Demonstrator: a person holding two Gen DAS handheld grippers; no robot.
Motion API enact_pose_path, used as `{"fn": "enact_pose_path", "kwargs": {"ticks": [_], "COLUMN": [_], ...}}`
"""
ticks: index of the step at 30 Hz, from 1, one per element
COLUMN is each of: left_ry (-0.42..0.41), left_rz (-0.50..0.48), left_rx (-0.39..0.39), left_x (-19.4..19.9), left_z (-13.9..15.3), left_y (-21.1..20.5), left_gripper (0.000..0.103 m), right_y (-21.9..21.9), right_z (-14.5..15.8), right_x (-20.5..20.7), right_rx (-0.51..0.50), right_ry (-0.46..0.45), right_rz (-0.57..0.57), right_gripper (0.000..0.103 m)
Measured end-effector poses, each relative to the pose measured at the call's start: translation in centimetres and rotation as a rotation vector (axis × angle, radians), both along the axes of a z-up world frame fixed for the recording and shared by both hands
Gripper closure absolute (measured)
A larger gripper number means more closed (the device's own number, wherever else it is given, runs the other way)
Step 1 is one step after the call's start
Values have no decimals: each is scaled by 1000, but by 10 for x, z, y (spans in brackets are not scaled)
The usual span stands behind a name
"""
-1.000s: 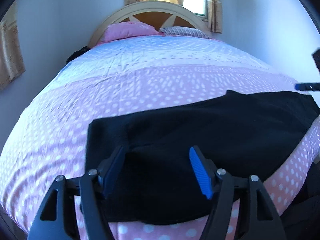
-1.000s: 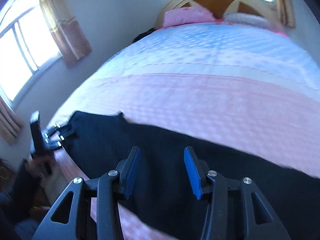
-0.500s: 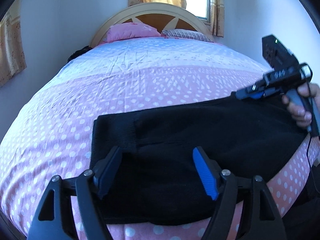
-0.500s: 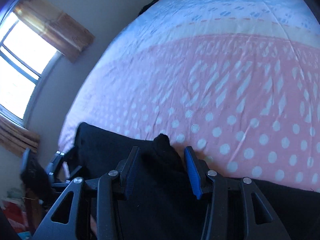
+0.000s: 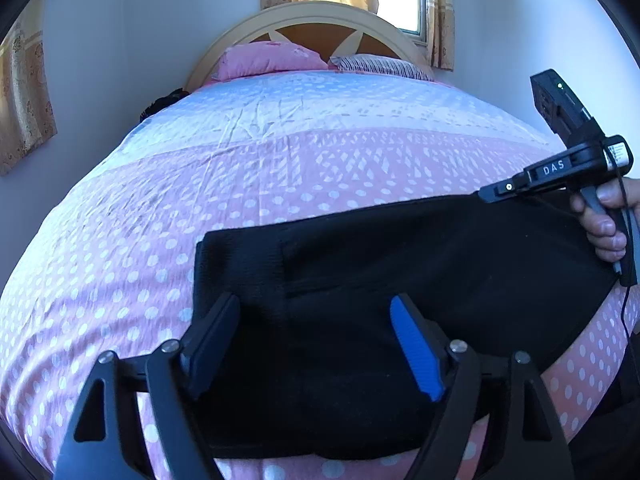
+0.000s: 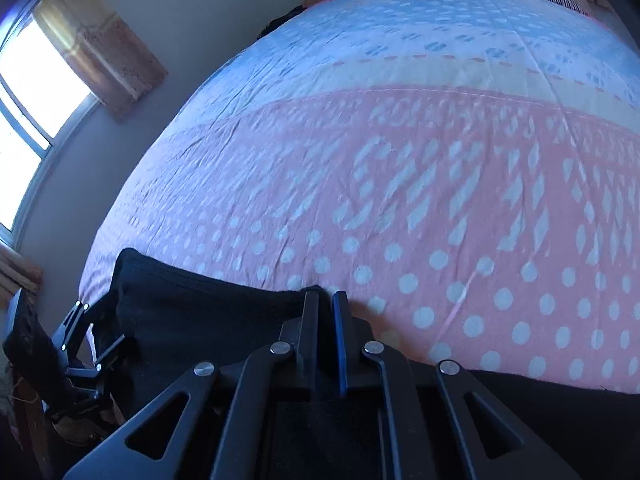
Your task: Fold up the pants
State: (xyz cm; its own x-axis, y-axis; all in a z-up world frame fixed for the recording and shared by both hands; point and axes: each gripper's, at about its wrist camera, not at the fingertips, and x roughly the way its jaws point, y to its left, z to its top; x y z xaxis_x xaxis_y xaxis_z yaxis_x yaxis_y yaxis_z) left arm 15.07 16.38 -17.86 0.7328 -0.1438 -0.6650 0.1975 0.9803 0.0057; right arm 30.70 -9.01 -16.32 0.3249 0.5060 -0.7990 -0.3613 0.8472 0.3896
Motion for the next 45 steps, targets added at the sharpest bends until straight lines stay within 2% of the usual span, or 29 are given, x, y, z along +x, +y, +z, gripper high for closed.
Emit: {"fn": "enact_pose_path", "kwargs": {"ticks": [3,5,6,7,10,12,13,15,17,18,20,23,28,29,30,31,32,33,34,40,41,43,45], "left_ry": [-3,-30,-58,-73,-50,0,20,61,89,98,102,108,126,123,122,120,122,120,115,55,62,97,99], "left_rz": [5,19,32,46,108,121,127,113,92,76,81,79,98,95,85,74,55,45,46,29,32,41,41], "left_rx": [-4,0,-8,-21,-105,-212,-252,-328,-345,-353,-338,-352,-335,-324,-321,-322,-336,-349,-335,-270,-261,-252,-275], "left_x": [0,-4,-7,-8,-3,2,4,8,11,12,14,13,11,10,10,9,10,9,8,2,3,7,8], "left_z": [4,12,19,24,28,20,16,6,0,-3,-6,-7,-7,-6,-6,-6,-6,-5,-3,20,18,7,-3], "left_y": [2,9,18,28,64,85,90,96,90,85,78,76,76,74,73,72,72,72,70,67,67,67,71], "left_gripper": [22,22,22,22,21,24,28,42,62,66,67,67,62,62,63,70,82,83,84,85,85,85,84], "right_y": [1,-2,-4,-7,-9,-6,-1,11,32,43,64,85,83,82,81,81,81,81,82,87,88,90,88], "right_z": [3,7,10,13,28,40,46,55,60,59,50,31,13,13,14,14,15,17,18,20,11,4,6], "right_x": [-1,-3,-6,-10,-27,-46,-58,-81,-111,-125,-148,-171,-180,-180,-178,-176,-174,-173,-173,-187,-185,-184,-186], "right_rx": [-13,3,6,12,-1,-3,2,-12,-45,-54,-92,-190,-278,-277,-281,-284,-277,-266,-265,-281,-286,-277,-274], "right_ry": [-5,-13,-26,-46,-128,-186,-207,-255,-311,-322,-327,-355,-383,-387,-387,-385,-378,-373,-377,-405,-384,-402,-411], "right_rz": [15,19,15,14,33,61,95,174,294,351,451,544,563,557,546,534,525,519,514,522,518,505,496], "right_gripper": [96,80,59,50,50,50,50,50,50,50,50,50,51,54,66,75,81,92,94,98,98,97,96]}}
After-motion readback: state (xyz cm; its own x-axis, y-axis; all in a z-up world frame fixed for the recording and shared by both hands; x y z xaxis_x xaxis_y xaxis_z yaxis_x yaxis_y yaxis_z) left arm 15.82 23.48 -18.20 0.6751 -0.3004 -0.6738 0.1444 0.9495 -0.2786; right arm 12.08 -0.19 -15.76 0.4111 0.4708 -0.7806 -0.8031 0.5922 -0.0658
